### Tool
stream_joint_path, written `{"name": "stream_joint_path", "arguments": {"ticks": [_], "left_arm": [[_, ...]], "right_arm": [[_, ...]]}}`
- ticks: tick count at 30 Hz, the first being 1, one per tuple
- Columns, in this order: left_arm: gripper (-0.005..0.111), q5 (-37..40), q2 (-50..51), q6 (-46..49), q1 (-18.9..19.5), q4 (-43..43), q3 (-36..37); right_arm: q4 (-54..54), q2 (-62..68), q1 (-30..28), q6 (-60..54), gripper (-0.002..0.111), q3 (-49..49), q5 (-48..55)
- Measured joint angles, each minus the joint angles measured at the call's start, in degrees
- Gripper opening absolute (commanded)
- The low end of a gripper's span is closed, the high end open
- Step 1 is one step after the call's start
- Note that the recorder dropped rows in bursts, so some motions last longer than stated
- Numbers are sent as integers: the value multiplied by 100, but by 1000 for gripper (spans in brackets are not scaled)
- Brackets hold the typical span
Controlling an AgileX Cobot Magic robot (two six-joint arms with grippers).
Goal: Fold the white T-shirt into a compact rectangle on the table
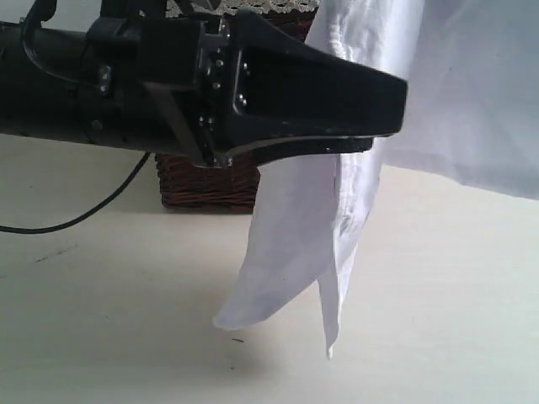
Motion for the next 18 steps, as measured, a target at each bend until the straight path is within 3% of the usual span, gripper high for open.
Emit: {"name": "stream_joint_path", "arguments": {"ticks": [4, 8, 10, 15, 18], "left_arm": [[70, -778, 5, 0, 208, 446, 0], [69, -1292, 156, 131, 246, 463, 0], [61, -1391, 294, 154, 246, 370, 0], [28, -1327, 541, 154, 246, 30, 0], [32, -838, 566, 266, 246, -114, 0]], "right_arm": [[0, -155, 0, -35, 0, 101, -582], [9, -338, 52, 199, 0, 327, -491], [9, -388, 147, 348, 0, 386, -297], [9, -393, 357, 386, 0, 399, 49], [9, -393, 373, 285, 0, 399, -46]]}}
